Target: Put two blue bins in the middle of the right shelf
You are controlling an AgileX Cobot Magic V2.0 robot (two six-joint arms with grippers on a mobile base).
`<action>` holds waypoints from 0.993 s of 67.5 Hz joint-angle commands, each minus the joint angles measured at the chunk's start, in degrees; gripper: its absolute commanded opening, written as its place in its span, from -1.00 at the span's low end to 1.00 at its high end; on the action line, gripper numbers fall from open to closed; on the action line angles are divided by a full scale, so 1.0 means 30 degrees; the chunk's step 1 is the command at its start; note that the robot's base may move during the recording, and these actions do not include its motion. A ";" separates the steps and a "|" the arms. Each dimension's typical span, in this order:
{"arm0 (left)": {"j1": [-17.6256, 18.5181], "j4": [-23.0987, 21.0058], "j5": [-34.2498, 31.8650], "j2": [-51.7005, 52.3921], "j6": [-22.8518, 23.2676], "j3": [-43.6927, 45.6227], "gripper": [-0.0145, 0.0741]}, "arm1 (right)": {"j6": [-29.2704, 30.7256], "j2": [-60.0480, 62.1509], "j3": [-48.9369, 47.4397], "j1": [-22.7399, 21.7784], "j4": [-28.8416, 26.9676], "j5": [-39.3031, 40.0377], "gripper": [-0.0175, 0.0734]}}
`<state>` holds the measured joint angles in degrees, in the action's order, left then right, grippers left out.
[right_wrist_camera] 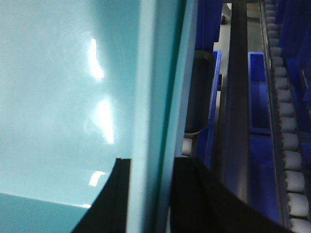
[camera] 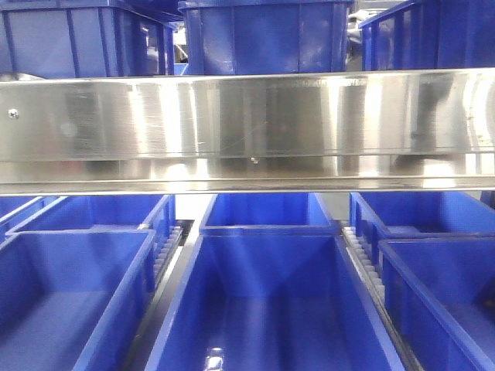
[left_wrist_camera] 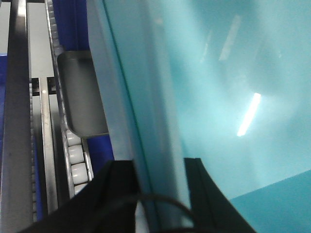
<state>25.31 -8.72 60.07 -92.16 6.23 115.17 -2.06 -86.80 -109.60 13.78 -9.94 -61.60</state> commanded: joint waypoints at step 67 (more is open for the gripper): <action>0.0172 -0.1511 -0.3015 0.0354 -0.0386 0.0365 -0.92 | 0.0159 0.0225 -0.0368 0.0041 -0.0609 0.2321 -0.95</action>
<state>25.31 -8.83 55.84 -92.16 6.13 115.17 -2.25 -86.80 -109.60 13.78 -9.72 -59.97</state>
